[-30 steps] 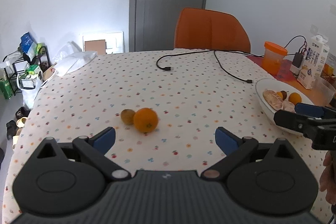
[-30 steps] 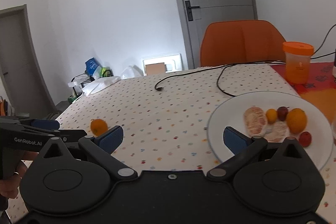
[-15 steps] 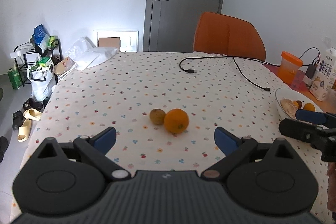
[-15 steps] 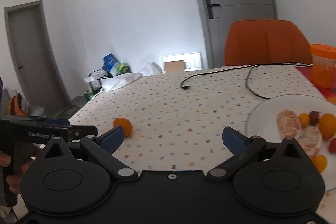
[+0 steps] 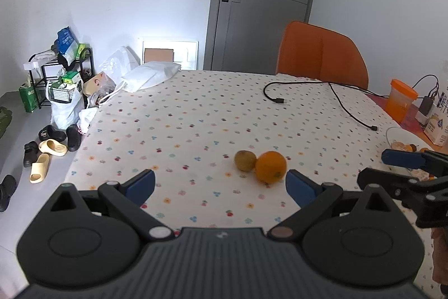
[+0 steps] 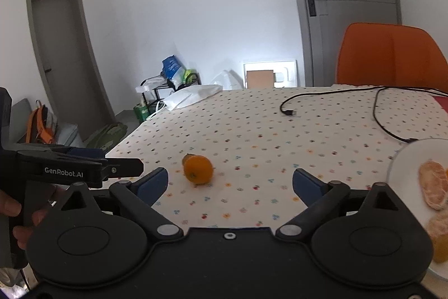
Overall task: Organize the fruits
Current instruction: 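Move both open tools back toward the last orange and brown fruit, then grasp the large orange with the right tool while the left grasps the brown fruit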
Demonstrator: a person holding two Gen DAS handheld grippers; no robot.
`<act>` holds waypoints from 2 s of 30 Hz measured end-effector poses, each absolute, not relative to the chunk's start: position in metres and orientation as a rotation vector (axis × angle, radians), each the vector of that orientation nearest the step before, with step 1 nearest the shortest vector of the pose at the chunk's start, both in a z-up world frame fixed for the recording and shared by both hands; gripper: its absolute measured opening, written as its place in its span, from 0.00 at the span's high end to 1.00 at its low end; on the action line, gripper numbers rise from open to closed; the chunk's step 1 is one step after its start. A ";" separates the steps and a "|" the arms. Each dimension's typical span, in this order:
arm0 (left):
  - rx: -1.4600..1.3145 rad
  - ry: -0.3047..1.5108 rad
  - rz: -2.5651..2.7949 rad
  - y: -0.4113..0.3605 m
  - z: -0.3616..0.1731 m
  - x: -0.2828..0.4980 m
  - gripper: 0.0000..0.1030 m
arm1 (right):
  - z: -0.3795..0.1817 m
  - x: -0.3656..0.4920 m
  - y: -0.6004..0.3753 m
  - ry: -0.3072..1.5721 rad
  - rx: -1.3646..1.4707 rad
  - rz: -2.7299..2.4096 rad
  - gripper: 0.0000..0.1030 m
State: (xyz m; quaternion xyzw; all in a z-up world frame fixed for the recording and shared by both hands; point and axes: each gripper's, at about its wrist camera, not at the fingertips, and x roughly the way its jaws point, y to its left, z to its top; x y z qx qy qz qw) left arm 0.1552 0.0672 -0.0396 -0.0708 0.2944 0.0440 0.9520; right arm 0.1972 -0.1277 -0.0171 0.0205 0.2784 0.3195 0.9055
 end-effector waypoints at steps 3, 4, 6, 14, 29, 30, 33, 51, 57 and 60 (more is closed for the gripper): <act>-0.144 0.597 0.085 0.073 -0.040 0.157 0.05 | -0.018 0.201 -0.117 0.591 0.033 0.682 0.11; -0.146 0.597 0.087 0.075 -0.040 0.158 0.05 | -0.019 0.203 -0.114 0.596 0.031 0.686 0.11; -0.156 0.601 0.089 0.079 -0.041 0.161 0.05 | -0.019 0.207 -0.108 0.603 0.015 0.691 0.13; -0.159 0.597 0.072 0.090 -0.043 0.168 0.10 | -0.026 0.221 -0.084 0.648 -0.005 0.733 0.22; -0.165 0.618 0.068 0.107 -0.053 0.185 0.18 | -0.043 0.246 -0.049 0.705 -0.047 0.767 0.39; -0.166 0.620 0.068 0.108 -0.054 0.185 0.19 | -0.044 0.246 -0.048 0.709 -0.047 0.771 0.41; -0.168 0.627 0.069 0.112 -0.056 0.186 0.21 | -0.048 0.249 -0.044 0.721 -0.048 0.781 0.45; -0.140 0.647 0.009 0.090 -0.062 0.206 0.29 | -0.046 0.252 -0.075 0.708 -0.003 0.745 0.64; -0.128 0.656 -0.012 0.071 -0.066 0.219 0.32 | -0.044 0.251 -0.099 0.697 0.030 0.698 0.64; -0.116 0.664 -0.028 0.061 -0.070 0.227 0.37 | -0.044 0.251 -0.112 0.697 0.046 0.672 0.64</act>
